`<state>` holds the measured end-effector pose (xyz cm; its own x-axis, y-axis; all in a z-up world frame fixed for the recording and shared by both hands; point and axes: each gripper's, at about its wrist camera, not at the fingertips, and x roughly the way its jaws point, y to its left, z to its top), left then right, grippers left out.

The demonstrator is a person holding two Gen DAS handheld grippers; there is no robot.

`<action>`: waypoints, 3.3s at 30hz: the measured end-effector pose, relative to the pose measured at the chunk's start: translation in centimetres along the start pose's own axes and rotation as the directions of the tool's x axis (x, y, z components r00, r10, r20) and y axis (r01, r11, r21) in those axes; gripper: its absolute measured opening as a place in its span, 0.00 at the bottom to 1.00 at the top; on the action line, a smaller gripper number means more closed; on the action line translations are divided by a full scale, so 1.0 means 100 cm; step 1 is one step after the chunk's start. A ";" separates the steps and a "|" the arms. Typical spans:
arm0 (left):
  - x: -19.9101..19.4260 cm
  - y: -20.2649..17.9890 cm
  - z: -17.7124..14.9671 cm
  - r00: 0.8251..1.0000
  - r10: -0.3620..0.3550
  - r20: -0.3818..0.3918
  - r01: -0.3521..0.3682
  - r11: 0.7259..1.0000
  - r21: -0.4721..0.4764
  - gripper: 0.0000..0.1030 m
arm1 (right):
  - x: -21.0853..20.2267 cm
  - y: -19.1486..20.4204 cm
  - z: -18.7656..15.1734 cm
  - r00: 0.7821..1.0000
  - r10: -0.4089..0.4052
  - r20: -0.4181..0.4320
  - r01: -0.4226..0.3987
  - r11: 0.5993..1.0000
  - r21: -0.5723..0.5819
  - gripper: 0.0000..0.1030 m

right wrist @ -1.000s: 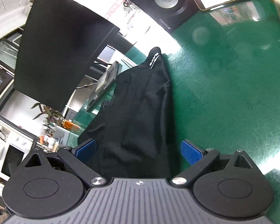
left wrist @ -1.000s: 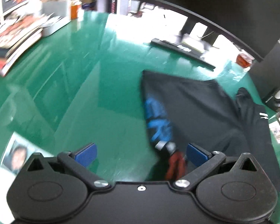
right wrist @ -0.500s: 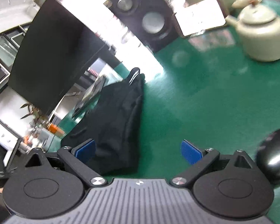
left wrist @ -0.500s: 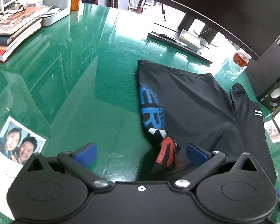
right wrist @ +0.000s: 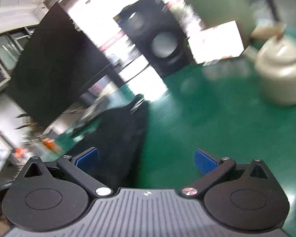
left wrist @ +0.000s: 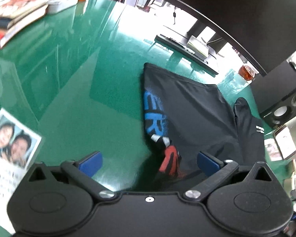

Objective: Fold clothes

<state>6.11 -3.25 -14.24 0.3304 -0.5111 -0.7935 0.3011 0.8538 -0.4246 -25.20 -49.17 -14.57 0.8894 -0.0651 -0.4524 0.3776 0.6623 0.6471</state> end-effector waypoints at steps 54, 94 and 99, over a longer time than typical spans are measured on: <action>0.004 -0.021 -0.004 0.990 -0.053 -0.127 0.055 0.998 0.013 0.08 | 0.046 0.039 -0.030 0.943 0.063 -0.327 -0.030 0.994 0.106 0.36; 0.170 -0.330 0.043 0.964 -0.149 -0.222 0.255 0.261 0.931 0.24 | 0.021 0.045 -0.041 0.989 -0.010 -0.147 0.011 1.000 0.004 0.97; 0.185 -0.346 0.021 0.970 -0.184 -0.161 0.188 0.144 0.971 0.69 | 0.023 0.049 -0.040 0.988 -0.048 -0.148 0.050 0.999 0.012 0.96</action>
<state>3.69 -42.50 -13.33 0.1213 -0.6369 -0.7613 0.9746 -0.0689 0.2129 -22.31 -43.14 -14.91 0.8223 0.0142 -0.5688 0.4251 0.6492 0.6308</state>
